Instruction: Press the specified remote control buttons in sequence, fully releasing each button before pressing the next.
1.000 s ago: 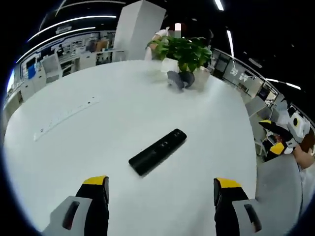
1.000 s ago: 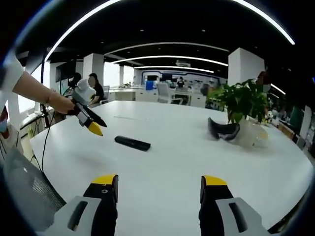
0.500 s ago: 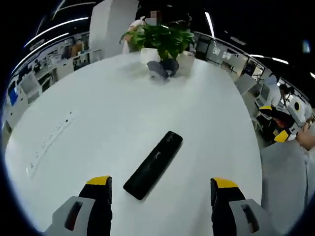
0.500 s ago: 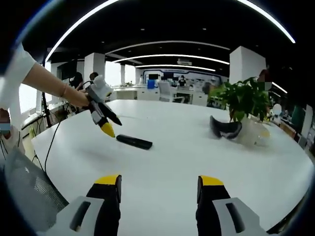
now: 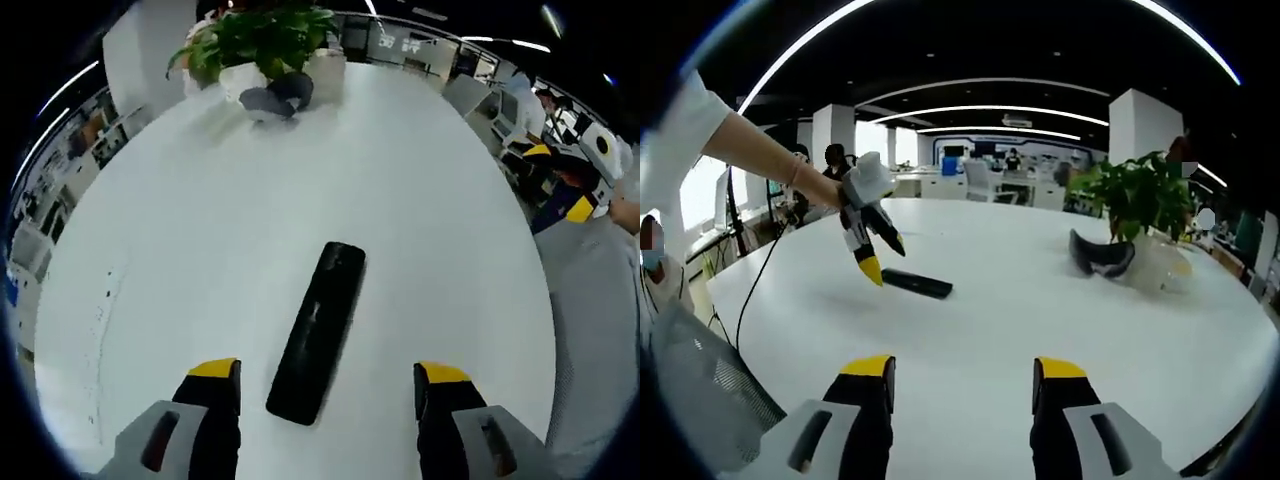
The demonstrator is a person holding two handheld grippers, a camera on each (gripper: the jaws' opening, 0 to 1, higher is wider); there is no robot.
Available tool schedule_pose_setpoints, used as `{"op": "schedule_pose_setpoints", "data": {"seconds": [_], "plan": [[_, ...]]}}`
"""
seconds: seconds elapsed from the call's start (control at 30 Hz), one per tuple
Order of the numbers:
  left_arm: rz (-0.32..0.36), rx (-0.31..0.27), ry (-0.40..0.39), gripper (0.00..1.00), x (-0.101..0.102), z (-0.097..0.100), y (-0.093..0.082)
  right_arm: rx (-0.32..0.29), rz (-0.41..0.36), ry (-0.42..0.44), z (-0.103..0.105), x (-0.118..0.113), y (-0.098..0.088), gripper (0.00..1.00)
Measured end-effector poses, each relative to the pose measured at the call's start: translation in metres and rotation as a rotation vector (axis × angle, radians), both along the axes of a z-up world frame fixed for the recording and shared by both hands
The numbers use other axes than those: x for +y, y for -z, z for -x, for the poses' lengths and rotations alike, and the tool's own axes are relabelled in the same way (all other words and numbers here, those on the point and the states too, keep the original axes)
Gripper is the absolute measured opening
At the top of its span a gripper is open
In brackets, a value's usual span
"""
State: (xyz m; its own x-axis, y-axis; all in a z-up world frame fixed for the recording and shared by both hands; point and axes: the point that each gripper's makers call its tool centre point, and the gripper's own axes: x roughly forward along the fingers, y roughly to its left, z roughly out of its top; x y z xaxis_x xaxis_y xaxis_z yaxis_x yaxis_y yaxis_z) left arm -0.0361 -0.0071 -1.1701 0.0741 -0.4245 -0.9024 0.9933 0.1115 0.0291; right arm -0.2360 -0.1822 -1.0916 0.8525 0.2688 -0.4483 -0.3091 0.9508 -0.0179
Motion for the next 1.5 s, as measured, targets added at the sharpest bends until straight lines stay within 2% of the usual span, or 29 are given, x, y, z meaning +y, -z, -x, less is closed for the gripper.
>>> {"op": "schedule_pose_setpoints", "data": {"seconds": [0.1,0.33,0.4,0.47,0.57,0.7,0.83,0.93,1.03,1.07,1.1,1.13,1.5], "plan": [[-0.016,0.012,0.048,0.63,-0.003,0.004,0.002,-0.003,-0.004,0.007,0.000,-0.002,0.000,0.52],[-0.155,0.015,0.194,0.54,0.001,0.010,0.014,-0.009,-0.015,0.019,0.000,-0.004,-0.002,0.51],[-0.180,0.008,0.241,0.49,0.000,0.012,0.016,-0.009,-0.016,0.020,0.000,-0.004,-0.001,0.50],[-0.186,0.024,0.258,0.44,-0.003,0.014,0.018,-0.011,-0.021,0.021,0.000,-0.004,-0.002,0.49],[-0.192,0.015,0.248,0.42,-0.005,0.009,0.018,-0.014,-0.034,0.000,0.000,0.000,-0.003,0.46],[-0.185,0.001,0.239,0.29,-0.005,-0.001,0.016,-0.010,-0.030,-0.046,0.001,0.008,-0.003,0.45],[-0.182,-0.005,0.232,0.26,-0.006,-0.004,0.017,-0.009,-0.020,-0.059,0.001,0.010,-0.003,0.43],[-0.181,0.004,0.214,0.27,-0.007,-0.007,0.021,-0.011,-0.029,-0.045,0.001,0.007,-0.003,0.42],[-0.217,0.033,0.219,0.28,0.000,-0.001,0.031,-0.016,-0.049,-0.025,0.000,0.004,-0.005,0.42],[-0.183,0.019,0.248,0.26,-0.006,-0.002,0.027,-0.017,-0.053,-0.022,0.000,0.003,-0.005,0.41],[-0.191,0.036,0.195,0.25,-0.004,-0.002,0.027,-0.018,-0.057,-0.018,0.000,0.003,-0.005,0.41],[-0.184,0.045,0.180,0.25,-0.005,-0.003,0.026,-0.018,-0.057,-0.017,0.000,0.003,-0.005,0.41],[-0.163,0.030,0.145,0.24,-0.003,0.003,0.027,-0.014,-0.058,-0.021,0.002,0.004,-0.004,0.39]]}}
